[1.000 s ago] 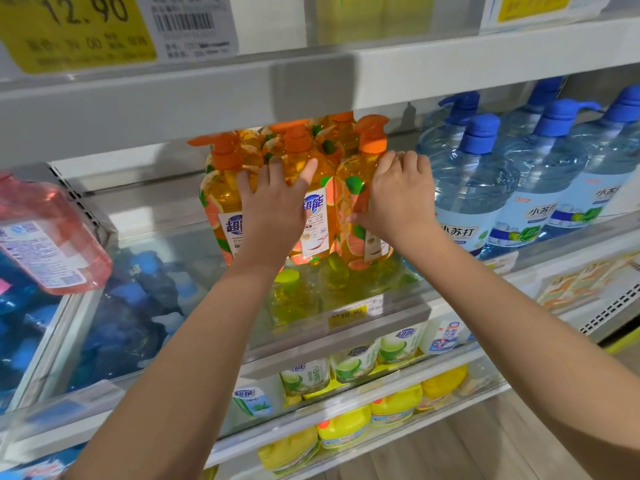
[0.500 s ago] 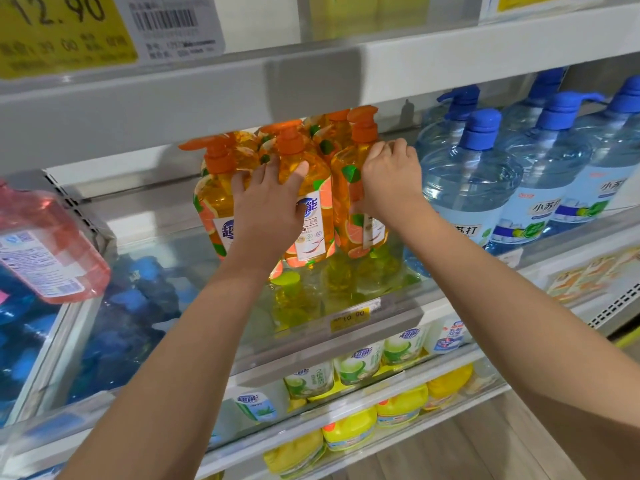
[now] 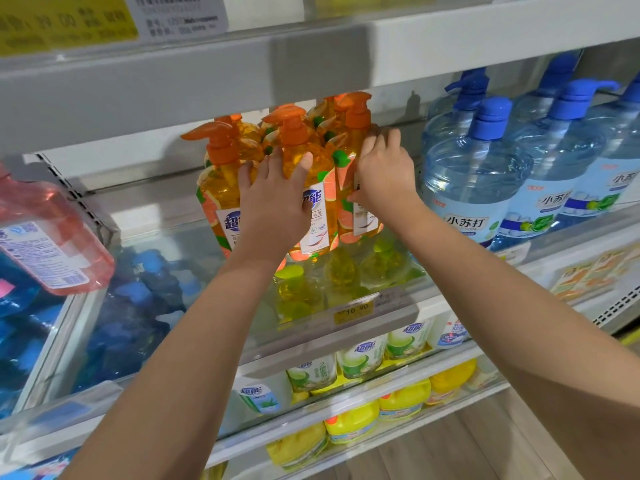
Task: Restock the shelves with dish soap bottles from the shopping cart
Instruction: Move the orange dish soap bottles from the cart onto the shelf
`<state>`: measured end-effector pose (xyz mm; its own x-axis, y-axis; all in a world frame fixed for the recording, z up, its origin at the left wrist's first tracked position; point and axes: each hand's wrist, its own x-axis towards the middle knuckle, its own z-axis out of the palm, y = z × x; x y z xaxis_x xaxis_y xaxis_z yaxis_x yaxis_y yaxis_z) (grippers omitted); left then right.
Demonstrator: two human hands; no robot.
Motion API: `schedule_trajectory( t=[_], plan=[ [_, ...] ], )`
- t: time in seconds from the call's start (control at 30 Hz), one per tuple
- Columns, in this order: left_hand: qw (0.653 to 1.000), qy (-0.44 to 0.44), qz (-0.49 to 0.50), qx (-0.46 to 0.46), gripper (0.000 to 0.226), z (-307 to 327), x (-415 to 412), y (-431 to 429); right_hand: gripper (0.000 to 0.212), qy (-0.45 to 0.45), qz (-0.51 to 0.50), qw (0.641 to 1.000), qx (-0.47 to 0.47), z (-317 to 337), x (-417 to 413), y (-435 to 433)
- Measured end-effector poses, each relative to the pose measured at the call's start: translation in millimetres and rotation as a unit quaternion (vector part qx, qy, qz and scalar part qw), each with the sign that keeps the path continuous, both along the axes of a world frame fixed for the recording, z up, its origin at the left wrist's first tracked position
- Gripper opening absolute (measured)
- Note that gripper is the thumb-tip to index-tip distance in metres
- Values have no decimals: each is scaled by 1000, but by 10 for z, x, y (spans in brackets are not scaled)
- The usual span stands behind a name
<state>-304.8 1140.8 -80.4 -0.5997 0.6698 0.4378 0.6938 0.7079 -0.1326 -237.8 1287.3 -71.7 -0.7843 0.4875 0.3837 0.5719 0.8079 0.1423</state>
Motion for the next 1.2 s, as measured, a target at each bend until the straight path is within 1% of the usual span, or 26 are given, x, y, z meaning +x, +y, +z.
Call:
schedule_trajectory(
  t=[0.07, 0.13, 0.2, 0.3, 0.4, 0.5, 0.6, 0.67, 0.73, 0.77, 0.83, 0.93, 1.03, 1.1, 1.2],
  plan=[
    [1000, -3, 0, -8, 61, 5, 14, 3, 87, 11, 5, 999, -32, -2, 23, -15],
    [1000, -11, -4, -17, 62, 21, 25, -12, 87, 12, 10, 999, -44, -21, 78, -52],
    [999, -26, -8, -30, 67, 40, 47, -45, 84, 14, 31, 997, -70, -48, 179, -111],
    [998, -56, -18, -24, 68, 51, 166, -136, 58, 45, 87, 984, -152, -56, 403, -265],
    [989, -135, -49, 24, 60, 1, 384, -351, 37, 57, 116, 969, -211, -44, 681, -518],
    [971, -224, -60, 59, 50, -22, 627, -688, 29, 32, 116, 962, -247, 16, 953, -821],
    [933, -349, -22, 82, 41, 37, 908, -1093, 27, 7, 123, 945, -304, 79, 1227, -1145],
    [917, -387, -5, 99, 35, 82, 1142, -1409, 25, 14, 131, 921, -368, 63, 1430, -1395],
    [892, -433, 36, 129, 33, 95, 1426, -1770, 23, 42, 141, 891, -430, 12, 1657, -1678],
    [874, -458, 66, 146, 31, 75, 1576, -1967, 22, 51, 145, 876, -458, -18, 1776, -1825],
    [838, -500, 119, 186, 28, 37, 1890, -2351, 19, 40, 150, 853, -498, -65, 1998, -2122],
    [782, -534, 184, 265, 25, -33, 2339, -2901, 16, 24, 148, 819, -554, -110, 2268, -2557],
    [732, -554, 268, 291, 22, -151, 2726, -3440, 15, -33, 152, 801, -578, -218, 2481, -2977],
    [696, -565, 322, 303, 22, -299, 2947, -3803, 12, -77, 176, 790, -583, -351, 2605, -3253],
    [638, -576, 399, 319, 26, -520, 3266, -4288, 11, -179, 219, 786, -550, -579, 2722, -3649]
  ],
)
